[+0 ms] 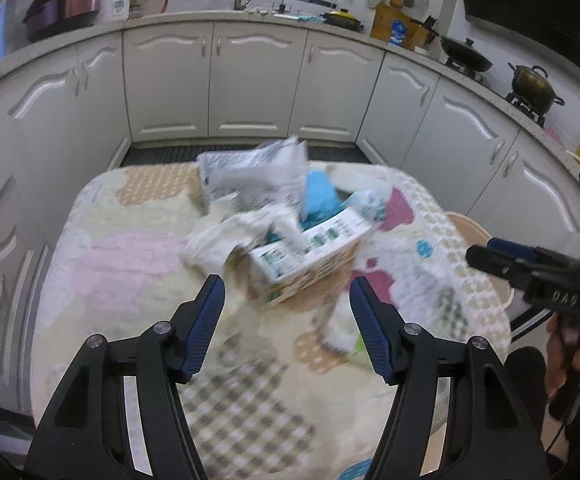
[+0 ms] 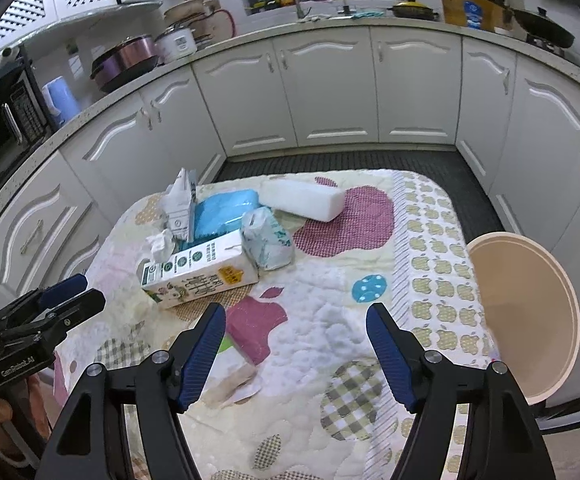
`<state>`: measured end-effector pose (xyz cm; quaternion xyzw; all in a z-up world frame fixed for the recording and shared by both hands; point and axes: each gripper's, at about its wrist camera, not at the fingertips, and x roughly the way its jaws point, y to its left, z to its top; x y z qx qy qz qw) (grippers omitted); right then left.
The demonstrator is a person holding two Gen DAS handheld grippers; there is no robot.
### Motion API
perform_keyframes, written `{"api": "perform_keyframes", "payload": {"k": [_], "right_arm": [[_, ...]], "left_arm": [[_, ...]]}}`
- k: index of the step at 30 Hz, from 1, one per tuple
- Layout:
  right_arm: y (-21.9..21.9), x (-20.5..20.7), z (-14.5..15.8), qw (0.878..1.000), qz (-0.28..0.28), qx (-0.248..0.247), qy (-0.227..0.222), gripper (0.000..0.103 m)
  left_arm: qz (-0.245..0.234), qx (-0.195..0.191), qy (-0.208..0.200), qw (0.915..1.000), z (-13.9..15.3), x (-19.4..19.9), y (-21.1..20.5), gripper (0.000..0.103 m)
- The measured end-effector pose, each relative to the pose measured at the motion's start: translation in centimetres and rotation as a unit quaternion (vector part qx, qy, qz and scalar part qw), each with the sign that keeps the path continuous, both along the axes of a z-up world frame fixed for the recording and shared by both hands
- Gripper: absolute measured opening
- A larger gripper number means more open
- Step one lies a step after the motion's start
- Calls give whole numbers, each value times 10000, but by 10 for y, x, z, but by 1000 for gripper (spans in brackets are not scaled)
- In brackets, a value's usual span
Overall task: Collect trash
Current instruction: 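Move both open tools back over the remaining table items, then grasp the crumpled white tissue with the left tool while the right tool grasps the green-labelled white bag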
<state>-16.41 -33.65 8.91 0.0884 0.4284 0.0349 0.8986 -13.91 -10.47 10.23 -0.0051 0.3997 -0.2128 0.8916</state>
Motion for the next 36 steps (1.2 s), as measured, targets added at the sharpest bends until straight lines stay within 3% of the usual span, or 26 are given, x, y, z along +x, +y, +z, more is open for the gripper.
{"api": "perform_keyframes", "payload": {"k": [9, 15, 19, 23, 26, 36], "right_arm": [[20, 8, -14, 9991, 358, 82, 200, 70], [30, 15, -27, 9977, 560, 186, 341, 70], [42, 19, -36, 9955, 807, 235, 428, 70], [56, 21, -47, 9924, 1122, 160, 484, 73], [67, 25, -56, 9890, 1349, 116, 596, 76], [94, 26, -84, 9811, 1752, -436, 700, 72]], "left_arm": [[-117, -24, 58, 9999, -18, 9, 15, 64], [38, -403, 375, 9985, -25, 38, 27, 64], [223, -379, 420, 9982, -28, 64, 30, 64], [255, -537, 618, 9963, -36, 92, 34, 65], [118, -697, 733, 9948, -43, 106, 32, 75], [108, -849, 1077, 9905, -60, 133, 27, 74]]}}
